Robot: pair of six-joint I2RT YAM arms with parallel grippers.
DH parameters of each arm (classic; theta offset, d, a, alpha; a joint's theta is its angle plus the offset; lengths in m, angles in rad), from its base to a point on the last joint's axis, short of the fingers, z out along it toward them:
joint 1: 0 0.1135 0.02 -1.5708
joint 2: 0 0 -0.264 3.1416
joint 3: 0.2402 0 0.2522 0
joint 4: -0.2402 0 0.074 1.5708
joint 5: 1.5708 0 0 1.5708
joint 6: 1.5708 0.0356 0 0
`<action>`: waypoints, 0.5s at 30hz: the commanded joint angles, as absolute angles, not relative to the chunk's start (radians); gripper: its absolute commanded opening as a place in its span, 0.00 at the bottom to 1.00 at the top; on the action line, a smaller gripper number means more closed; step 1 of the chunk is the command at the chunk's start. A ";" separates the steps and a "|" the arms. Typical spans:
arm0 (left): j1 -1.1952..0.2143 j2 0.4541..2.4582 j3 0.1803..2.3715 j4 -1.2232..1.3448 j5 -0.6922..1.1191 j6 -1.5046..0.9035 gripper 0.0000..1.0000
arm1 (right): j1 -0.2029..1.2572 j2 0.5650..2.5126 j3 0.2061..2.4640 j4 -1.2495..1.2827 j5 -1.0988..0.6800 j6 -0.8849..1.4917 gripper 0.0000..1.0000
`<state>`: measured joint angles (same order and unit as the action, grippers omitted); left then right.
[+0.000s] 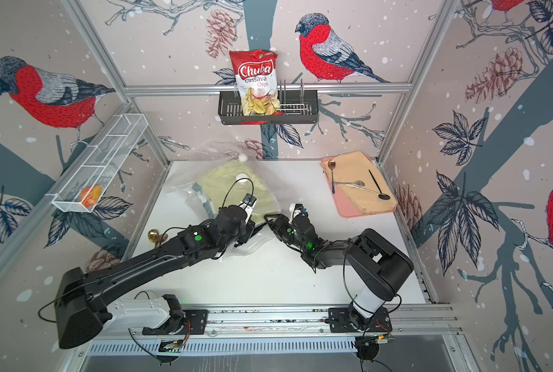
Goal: Take the blanket out of the vacuum bag
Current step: Take out the blanket from the vacuum bag.
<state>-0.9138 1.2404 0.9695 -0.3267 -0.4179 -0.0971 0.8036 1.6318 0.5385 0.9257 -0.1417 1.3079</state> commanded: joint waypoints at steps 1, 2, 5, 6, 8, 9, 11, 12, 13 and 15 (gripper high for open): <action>-0.913 1.237 0.977 -0.299 -0.381 -0.086 0.10 | 0.830 1.656 0.565 0.917 -0.150 1.300 0.55; -0.914 1.233 0.976 -0.296 -0.381 -0.085 0.10 | 0.839 1.677 0.573 0.934 -0.159 1.310 0.55; -0.914 1.229 0.973 -0.292 -0.384 -0.084 0.10 | 0.852 1.736 0.596 0.980 -0.180 1.339 0.55; -0.914 1.229 0.972 -0.292 -0.385 -0.083 0.10 | 0.854 1.756 0.606 0.997 -0.188 1.343 0.55; -0.914 1.229 0.973 -0.292 -0.390 -0.084 0.10 | 0.856 1.782 0.630 0.994 -0.193 1.347 0.56; -0.914 1.229 0.973 -0.292 -0.393 -0.083 0.10 | 0.856 1.795 0.643 0.997 -0.194 1.346 0.56; -0.914 1.225 0.973 -0.291 -0.394 -0.082 0.10 | 0.857 1.810 0.664 0.997 -0.194 1.343 0.56; -0.914 1.222 0.971 -0.289 -0.396 -0.083 0.10 | 0.857 1.820 0.678 0.994 -0.195 1.337 0.55; -0.914 1.220 0.968 -0.286 -0.397 -0.082 0.10 | 0.855 1.826 0.690 0.984 -0.195 1.331 0.55; -0.914 1.219 0.966 -0.281 -0.394 -0.082 0.10 | 0.846 1.846 0.723 0.953 -0.202 1.312 0.55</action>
<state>-0.9142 1.2259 0.9688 -0.3241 -0.3935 -0.0963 0.8536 1.8271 0.6895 0.9417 -0.1883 1.3369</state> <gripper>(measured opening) 0.101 0.550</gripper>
